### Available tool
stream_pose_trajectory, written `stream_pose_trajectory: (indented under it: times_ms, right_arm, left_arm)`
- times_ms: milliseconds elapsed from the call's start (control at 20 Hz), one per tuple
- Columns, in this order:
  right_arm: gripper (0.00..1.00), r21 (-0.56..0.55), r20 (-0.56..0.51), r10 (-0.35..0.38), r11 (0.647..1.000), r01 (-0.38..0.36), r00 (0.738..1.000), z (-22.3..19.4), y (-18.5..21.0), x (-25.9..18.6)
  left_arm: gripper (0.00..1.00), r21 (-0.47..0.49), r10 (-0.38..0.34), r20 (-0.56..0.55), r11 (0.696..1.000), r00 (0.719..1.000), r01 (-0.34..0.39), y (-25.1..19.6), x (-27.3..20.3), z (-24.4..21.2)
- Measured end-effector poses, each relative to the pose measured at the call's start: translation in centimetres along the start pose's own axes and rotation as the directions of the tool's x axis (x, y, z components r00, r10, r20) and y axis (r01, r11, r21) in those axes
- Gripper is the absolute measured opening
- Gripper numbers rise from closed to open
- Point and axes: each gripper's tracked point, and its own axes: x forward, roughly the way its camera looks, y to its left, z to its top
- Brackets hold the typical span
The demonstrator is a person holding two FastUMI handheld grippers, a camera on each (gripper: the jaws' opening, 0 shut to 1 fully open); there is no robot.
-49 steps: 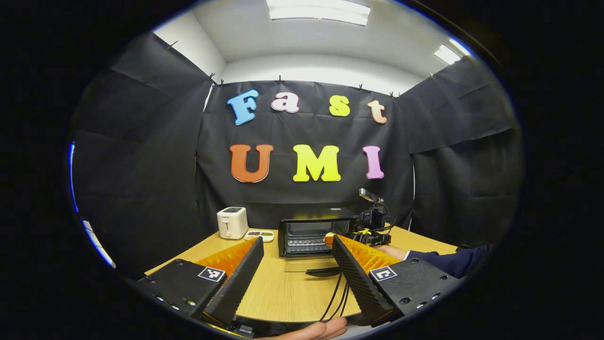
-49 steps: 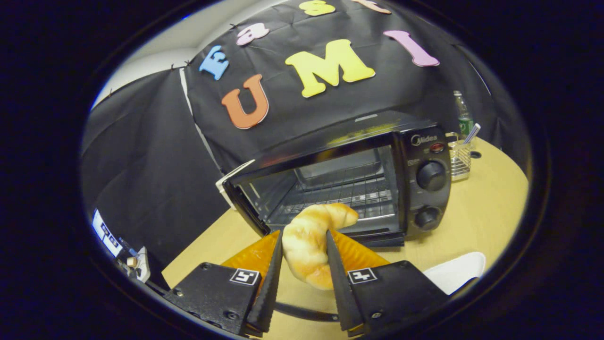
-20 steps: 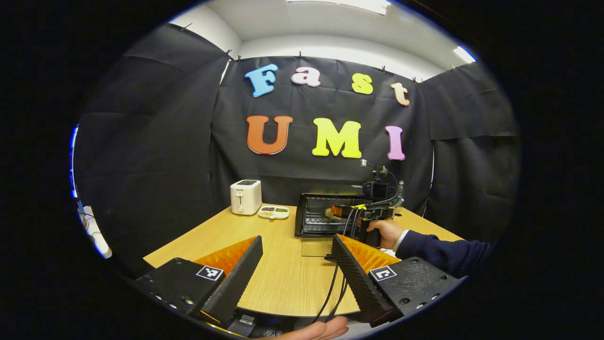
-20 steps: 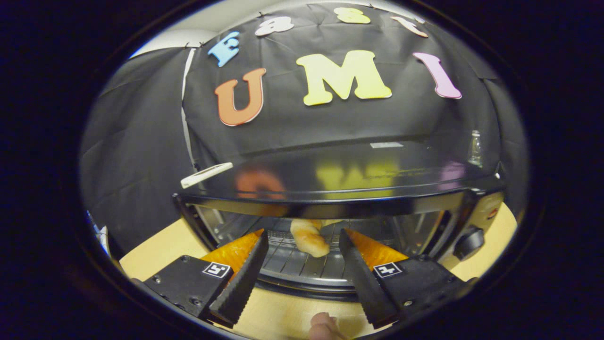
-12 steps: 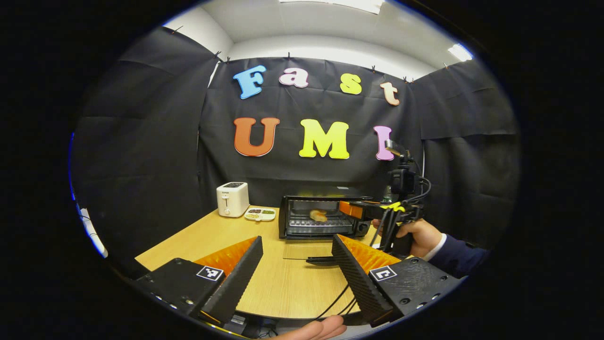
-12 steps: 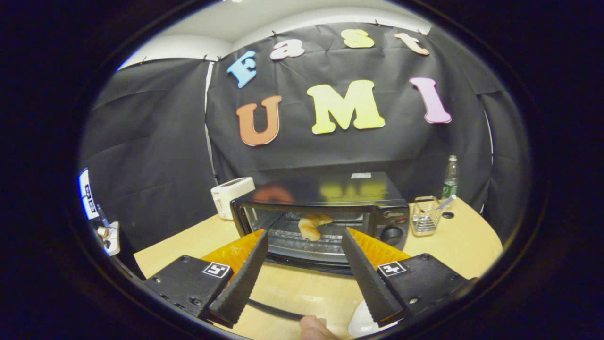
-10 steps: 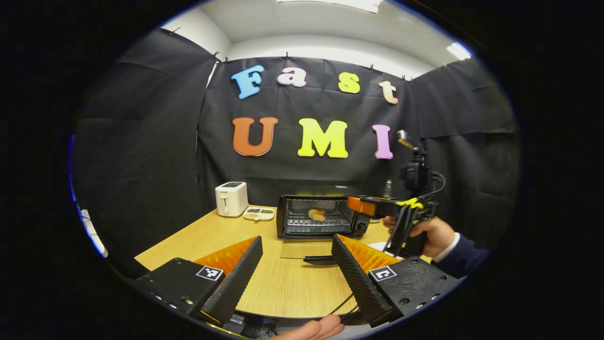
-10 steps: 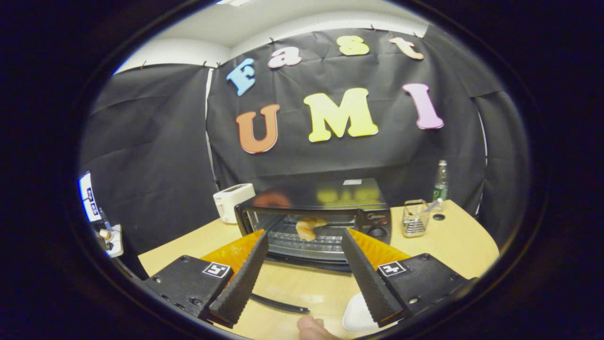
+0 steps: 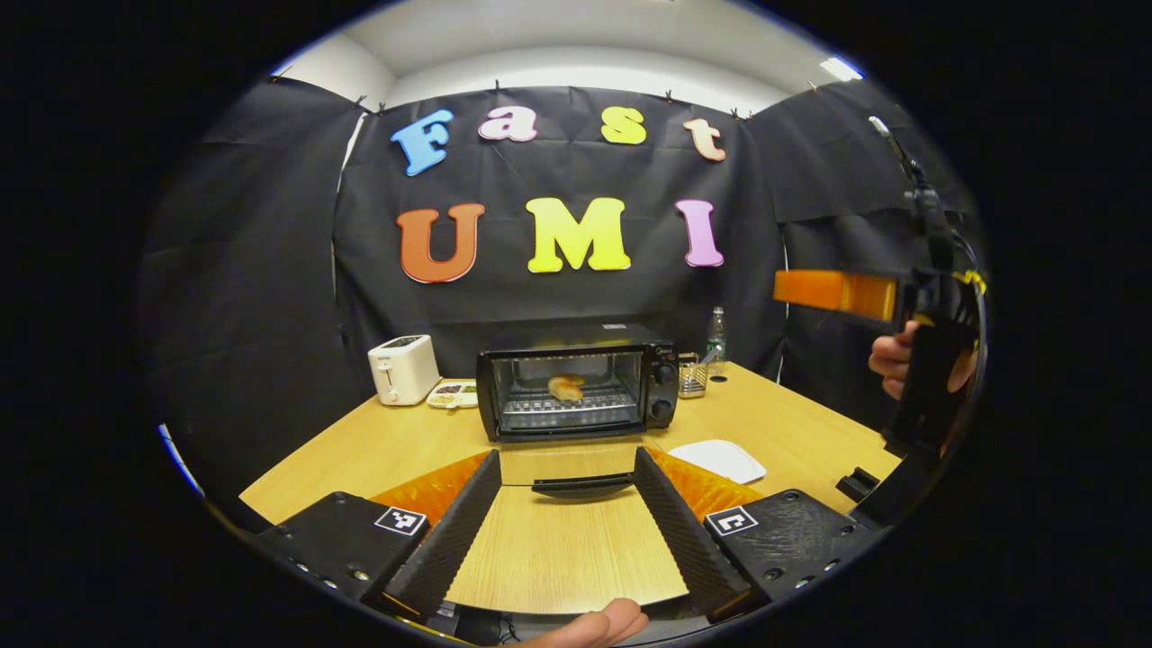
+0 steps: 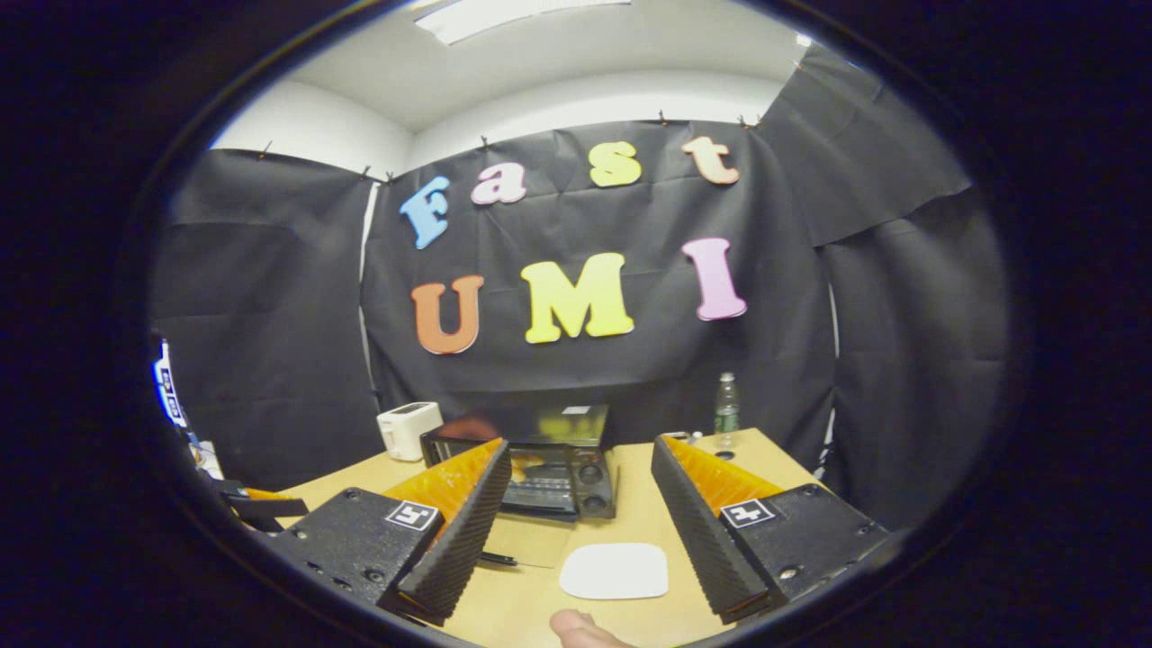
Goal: Open the electric oven with the left hand, put the food in, and close the electric oven.
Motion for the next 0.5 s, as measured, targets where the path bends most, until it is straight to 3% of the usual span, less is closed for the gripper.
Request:
stream_pose_trajectory:
  times_ms: [150, 250, 300, 500]
  right_arm:
    - [0.94, 0.011, 0.042, -0.023, 1.000, 0.022, 0.999, 2.8, -1.6, -3.3]
    - [0.94, -0.020, 0.082, -0.030, 0.999, 0.031, 0.996, 4.3, -2.4, -5.1]
    - [0.94, -0.036, 0.102, -0.038, 0.998, 0.042, 0.994, 4.9, -2.8, -6.0]
    - [0.94, -0.048, 0.122, -0.053, 0.997, 0.059, 0.991, 5.6, -3.1, -8.8]
  left_arm:
    - [1.00, 0.013, -0.009, -0.079, 1.000, 0.997, 0.010, -1.1, 2.9, -2.1]
    - [0.96, 0.009, -0.011, -0.132, 1.000, 0.991, 0.012, -1.6, 4.7, -3.6]
    - [1.00, -0.002, -0.017, -0.160, 1.000, 0.987, 0.017, -2.0, 5.2, -4.7]
    - [0.96, -0.015, -0.018, -0.251, 1.000, 0.968, 0.015, -2.3, 8.5, -7.4]
